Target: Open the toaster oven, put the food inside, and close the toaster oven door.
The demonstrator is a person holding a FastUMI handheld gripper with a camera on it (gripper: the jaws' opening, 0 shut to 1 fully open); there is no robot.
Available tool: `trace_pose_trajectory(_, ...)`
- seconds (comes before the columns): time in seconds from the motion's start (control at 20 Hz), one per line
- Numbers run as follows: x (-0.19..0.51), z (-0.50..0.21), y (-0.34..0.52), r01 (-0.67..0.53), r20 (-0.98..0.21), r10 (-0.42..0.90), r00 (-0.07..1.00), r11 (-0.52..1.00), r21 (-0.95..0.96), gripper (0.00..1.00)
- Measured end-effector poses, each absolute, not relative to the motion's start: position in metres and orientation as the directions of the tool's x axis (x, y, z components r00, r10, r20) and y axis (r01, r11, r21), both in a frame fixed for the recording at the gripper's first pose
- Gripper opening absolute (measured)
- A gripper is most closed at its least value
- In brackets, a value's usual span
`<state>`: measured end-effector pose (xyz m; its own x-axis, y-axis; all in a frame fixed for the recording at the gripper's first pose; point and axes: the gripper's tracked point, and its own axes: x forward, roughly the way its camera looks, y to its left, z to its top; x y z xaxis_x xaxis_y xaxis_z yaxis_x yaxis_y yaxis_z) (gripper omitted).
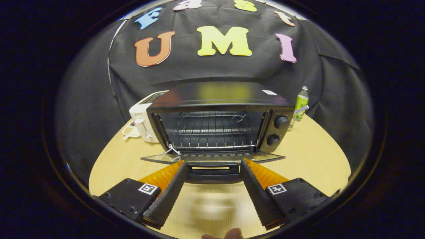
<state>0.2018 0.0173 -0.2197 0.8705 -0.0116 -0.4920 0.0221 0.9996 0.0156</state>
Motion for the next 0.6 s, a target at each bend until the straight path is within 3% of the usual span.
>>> trace_pose_trajectory(0.3,0.182,-0.264,0.017,0.012,-0.589,0.015,0.808,0.999,0.041,1.00)
trace_pose_trajectory(0.6,0.159,-0.238,0.014,-0.048,-0.549,0.055,0.834,0.998,0.027,1.00)
